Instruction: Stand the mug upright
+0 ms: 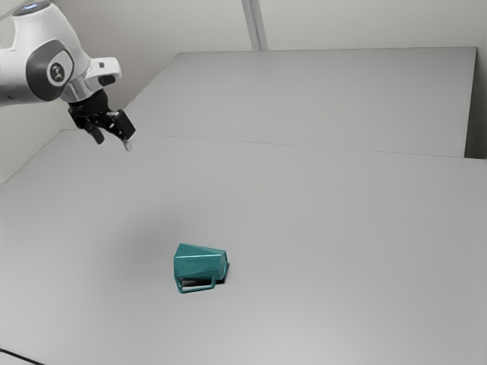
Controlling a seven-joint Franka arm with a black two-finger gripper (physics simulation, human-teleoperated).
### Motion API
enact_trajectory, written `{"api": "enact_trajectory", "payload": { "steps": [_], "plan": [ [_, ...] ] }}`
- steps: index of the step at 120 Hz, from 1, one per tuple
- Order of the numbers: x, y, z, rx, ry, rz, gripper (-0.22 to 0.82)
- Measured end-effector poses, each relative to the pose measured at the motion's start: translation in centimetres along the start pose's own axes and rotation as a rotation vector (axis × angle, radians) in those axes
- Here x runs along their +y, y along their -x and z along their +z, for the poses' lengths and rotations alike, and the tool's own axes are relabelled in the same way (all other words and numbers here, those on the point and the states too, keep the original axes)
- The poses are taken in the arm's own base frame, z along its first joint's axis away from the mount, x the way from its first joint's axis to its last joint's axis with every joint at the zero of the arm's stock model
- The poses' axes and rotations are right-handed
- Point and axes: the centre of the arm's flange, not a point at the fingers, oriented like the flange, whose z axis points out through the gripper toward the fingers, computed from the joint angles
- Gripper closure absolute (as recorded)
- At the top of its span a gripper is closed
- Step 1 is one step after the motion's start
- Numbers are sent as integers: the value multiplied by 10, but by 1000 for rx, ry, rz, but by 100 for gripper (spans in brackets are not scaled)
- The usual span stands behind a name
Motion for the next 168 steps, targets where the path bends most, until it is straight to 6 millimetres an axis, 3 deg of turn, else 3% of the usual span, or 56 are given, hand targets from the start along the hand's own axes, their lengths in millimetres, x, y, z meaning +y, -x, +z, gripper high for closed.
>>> {"api": "enact_trajectory", "payload": {
  "steps": [24,41,80,123,168],
  "plan": [
    [32,50,7,3,98,-62,0],
    [24,60,28,-8,243,-145,0],
    [40,92,80,-94,410,-300,0],
    [68,88,126,-154,419,-328,0],
    [77,88,173,-198,462,-397,0]
  ]
}}
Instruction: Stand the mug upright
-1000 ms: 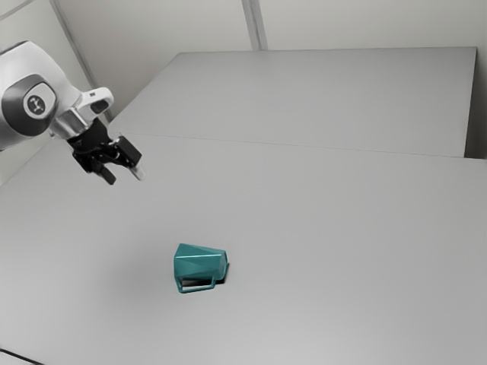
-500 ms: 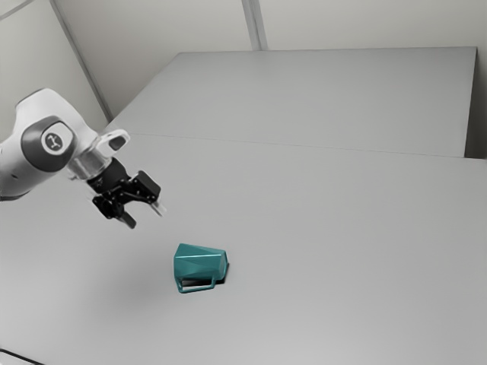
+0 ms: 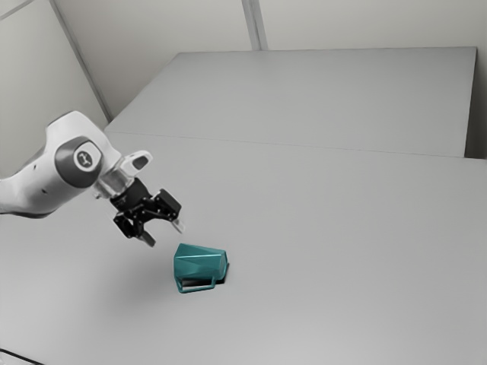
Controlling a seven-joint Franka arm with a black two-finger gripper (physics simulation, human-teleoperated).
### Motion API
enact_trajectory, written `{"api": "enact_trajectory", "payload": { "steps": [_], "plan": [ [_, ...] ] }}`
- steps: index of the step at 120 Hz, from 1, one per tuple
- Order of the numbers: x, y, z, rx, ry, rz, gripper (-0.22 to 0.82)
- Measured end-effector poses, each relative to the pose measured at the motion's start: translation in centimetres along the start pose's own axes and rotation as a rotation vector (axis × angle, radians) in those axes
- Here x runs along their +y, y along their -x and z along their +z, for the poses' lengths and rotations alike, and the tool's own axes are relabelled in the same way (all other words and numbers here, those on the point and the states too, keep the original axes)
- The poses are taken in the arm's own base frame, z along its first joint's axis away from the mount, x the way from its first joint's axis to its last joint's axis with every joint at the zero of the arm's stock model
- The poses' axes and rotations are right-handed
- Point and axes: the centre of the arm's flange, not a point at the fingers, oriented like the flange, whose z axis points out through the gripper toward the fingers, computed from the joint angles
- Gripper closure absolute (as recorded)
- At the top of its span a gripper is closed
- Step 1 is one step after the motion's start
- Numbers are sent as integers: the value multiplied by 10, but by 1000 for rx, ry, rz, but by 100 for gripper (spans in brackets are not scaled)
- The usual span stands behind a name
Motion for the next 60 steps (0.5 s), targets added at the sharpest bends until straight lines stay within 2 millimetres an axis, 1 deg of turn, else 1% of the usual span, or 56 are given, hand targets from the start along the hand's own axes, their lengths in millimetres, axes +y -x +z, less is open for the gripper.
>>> {"api": "enact_trajectory", "payload": {
  "steps": [7,60],
  "plan": [
    [-2,-1,8,-4,18,-11,0],
    [-15,-7,43,-7,94,-23,0]
  ]
}}
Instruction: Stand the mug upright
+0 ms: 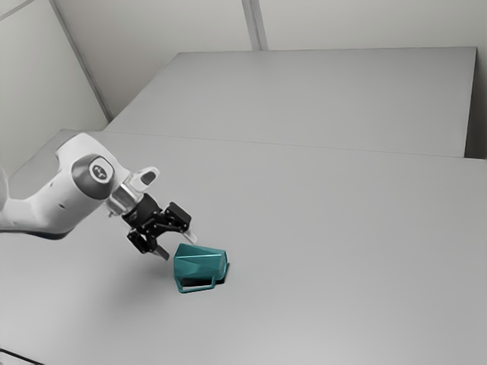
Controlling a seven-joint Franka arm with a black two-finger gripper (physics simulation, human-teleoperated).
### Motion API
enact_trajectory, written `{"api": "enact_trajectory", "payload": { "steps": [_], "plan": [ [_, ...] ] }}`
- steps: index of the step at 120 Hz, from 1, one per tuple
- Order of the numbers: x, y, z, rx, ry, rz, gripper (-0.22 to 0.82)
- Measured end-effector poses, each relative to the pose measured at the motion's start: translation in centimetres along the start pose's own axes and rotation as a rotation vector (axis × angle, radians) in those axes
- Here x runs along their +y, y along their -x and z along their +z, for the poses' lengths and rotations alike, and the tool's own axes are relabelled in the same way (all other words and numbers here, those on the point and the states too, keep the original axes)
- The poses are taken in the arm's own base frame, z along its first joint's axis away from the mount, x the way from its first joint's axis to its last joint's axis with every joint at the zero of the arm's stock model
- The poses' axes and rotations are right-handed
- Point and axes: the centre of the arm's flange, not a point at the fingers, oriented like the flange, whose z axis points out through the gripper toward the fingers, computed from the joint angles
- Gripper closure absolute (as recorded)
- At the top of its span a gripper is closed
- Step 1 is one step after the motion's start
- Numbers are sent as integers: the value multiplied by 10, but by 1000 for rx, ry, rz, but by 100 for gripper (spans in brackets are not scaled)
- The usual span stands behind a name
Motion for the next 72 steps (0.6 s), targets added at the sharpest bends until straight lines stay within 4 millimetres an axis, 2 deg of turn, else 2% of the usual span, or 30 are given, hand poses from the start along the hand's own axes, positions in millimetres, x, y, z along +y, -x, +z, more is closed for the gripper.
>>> {"api": "enact_trajectory", "payload": {
  "steps": [50,72],
  "plan": [
    [-20,1,22,19,124,22,0],
    [-33,8,31,27,201,47,0]
  ]
}}
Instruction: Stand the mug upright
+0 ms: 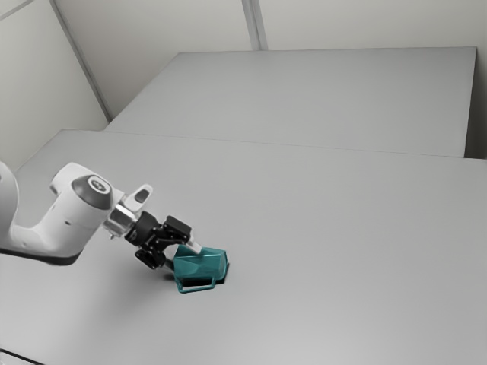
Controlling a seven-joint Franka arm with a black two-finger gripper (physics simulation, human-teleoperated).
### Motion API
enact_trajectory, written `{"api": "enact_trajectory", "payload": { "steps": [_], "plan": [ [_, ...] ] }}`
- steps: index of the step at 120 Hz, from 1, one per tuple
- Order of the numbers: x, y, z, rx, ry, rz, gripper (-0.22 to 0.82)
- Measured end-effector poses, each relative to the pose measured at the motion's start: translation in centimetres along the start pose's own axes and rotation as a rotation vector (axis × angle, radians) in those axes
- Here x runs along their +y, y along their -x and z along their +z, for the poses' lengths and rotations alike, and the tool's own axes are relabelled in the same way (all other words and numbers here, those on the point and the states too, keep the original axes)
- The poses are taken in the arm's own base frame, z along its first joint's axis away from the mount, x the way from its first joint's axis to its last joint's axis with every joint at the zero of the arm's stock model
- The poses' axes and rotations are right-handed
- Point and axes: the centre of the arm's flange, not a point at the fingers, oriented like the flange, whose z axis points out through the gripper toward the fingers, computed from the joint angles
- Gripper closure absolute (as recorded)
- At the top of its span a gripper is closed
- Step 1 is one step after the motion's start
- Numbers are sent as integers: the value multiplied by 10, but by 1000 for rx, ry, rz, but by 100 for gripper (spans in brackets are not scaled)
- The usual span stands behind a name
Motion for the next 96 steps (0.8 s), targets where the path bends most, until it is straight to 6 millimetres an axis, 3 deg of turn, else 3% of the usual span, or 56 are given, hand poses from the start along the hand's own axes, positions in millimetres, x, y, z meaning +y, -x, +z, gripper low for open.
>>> {"api": "enact_trajectory", "payload": {
  "steps": [13,38,53,96],
  "plan": [
    [-1,3,4,-1,36,36,2],
    [0,5,5,4,67,116,44],
    [0,4,3,8,69,160,58],
    [14,1,2,13,65,272,74]
  ]
}}
